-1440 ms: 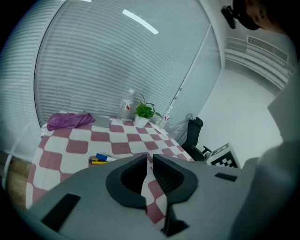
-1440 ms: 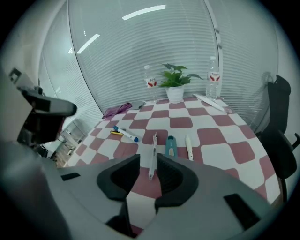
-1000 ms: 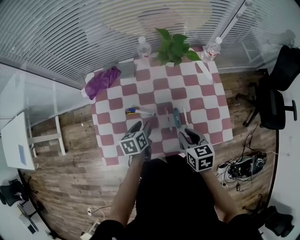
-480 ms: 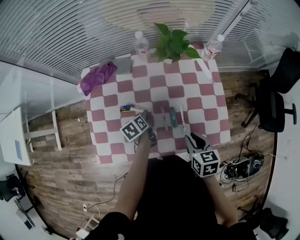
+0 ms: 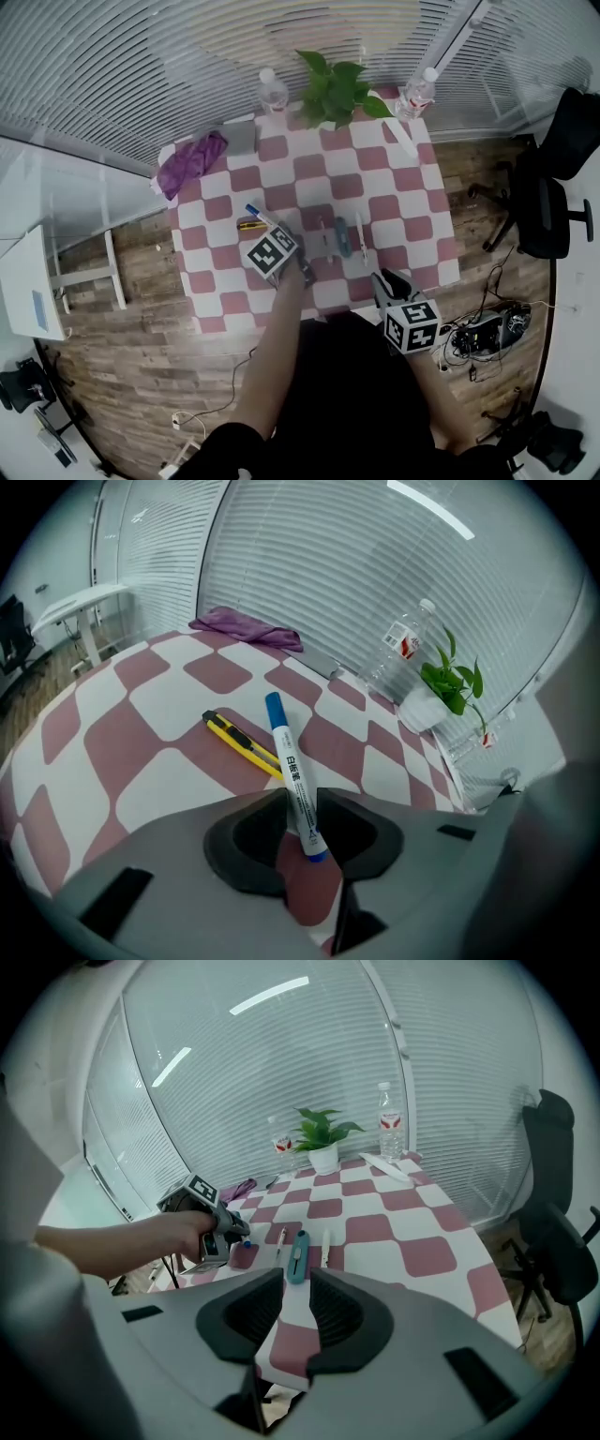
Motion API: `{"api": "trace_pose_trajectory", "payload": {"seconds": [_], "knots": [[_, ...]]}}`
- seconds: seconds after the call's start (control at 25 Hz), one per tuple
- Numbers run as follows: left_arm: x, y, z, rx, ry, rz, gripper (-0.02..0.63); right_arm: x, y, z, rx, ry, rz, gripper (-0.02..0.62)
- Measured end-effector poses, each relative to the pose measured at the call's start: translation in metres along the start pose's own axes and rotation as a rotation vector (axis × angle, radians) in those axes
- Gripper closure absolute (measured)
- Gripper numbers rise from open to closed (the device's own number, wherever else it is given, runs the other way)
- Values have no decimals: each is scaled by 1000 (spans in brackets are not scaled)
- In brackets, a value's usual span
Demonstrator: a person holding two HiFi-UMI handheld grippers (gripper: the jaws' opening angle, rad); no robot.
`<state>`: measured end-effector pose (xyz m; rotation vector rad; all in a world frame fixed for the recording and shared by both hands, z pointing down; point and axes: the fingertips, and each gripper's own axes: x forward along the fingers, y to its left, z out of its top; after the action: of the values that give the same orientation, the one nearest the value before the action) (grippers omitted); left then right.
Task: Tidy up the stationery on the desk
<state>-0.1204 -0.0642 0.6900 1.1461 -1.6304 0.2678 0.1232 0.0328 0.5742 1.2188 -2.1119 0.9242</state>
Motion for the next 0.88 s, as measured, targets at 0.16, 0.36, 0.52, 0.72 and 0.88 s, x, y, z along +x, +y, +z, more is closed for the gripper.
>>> {"api": "trace_pose_trajectory", "payload": {"seconds": [0.16, 0.36, 0.52, 0.72, 0.88], "knots": [[-1, 0, -2, 26, -1, -11, 495, 0, -3, 0, 18, -2, -2, 492], [0, -3, -5, 58, 34, -50, 518, 4, 3, 2, 15, -5, 12, 494], [-8, -1, -8, 102, 41, -57, 518, 5, 5, 5, 20, -10, 23, 494], [-25, -11, -20, 159, 66, -108, 518, 8, 9, 14, 19, -27, 29, 495], [-31, -23, -49, 207, 124, -139, 518, 9, 14, 15, 23, -32, 41, 495]]}}
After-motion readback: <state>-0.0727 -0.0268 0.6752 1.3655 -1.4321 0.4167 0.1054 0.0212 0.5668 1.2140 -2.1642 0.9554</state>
